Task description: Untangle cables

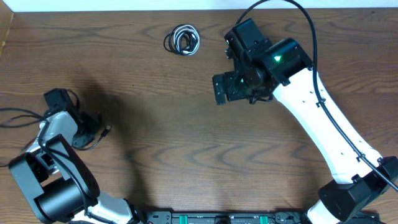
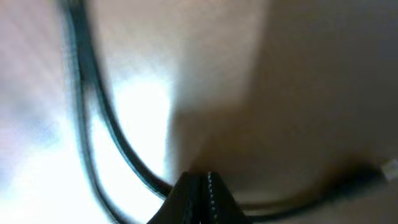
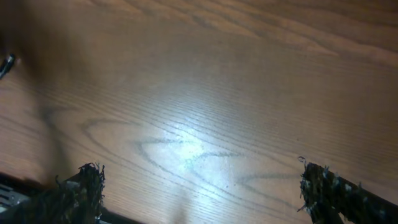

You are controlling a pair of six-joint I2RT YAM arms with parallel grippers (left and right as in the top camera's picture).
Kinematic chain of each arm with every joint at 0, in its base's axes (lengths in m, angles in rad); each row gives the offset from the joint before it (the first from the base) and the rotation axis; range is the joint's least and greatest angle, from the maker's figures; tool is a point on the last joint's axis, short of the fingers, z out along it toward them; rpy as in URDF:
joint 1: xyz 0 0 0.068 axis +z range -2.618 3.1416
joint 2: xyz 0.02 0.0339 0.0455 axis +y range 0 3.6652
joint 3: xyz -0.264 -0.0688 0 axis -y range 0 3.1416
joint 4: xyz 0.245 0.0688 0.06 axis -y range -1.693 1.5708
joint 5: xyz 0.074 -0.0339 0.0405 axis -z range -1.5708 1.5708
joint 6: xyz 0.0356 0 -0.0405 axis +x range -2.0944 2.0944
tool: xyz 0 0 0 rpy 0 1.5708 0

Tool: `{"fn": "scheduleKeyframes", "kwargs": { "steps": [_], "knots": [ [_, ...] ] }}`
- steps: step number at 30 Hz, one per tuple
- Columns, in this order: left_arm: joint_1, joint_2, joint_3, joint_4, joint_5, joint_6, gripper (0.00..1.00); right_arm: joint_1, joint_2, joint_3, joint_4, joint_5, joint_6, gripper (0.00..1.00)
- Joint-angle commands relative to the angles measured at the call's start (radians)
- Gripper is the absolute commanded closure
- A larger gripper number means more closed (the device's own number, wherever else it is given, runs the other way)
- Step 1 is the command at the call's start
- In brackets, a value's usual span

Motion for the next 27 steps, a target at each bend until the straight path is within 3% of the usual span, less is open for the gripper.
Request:
{"fn": "scheduleKeyframes", "kwargs": {
  "steps": [1,7,14,19,22,27],
  "knots": [
    [0.05,-0.015,-0.019,-0.071,-0.101,-0.092,0.93,0.011,0.005,-0.001,-0.009,0.001,0.001,0.01],
    [0.144,-0.016,-0.019,-0.158,-0.103,-0.125,0.93,0.011,0.005,-0.001,-0.023,0.001,0.001,0.01],
    [0.198,-0.042,-0.013,-0.148,-0.103,-0.073,0.93,0.011,0.005,-0.001,-0.027,0.001,0.001,0.01],
    [0.195,-0.143,0.0,-0.074,-0.089,-0.036,0.93,0.011,0.005,-0.001,-0.019,0.001,0.001,0.01],
    [0.195,-0.208,0.0,0.024,-0.001,-0.035,0.93,0.011,0.005,-0.001,-0.019,0.001,0.001,0.01],
    [0.195,-0.224,0.0,0.149,0.051,-0.032,0.93,0.011,0.005,-0.001,-0.018,0.001,0.002,0.01]
  ]
}}
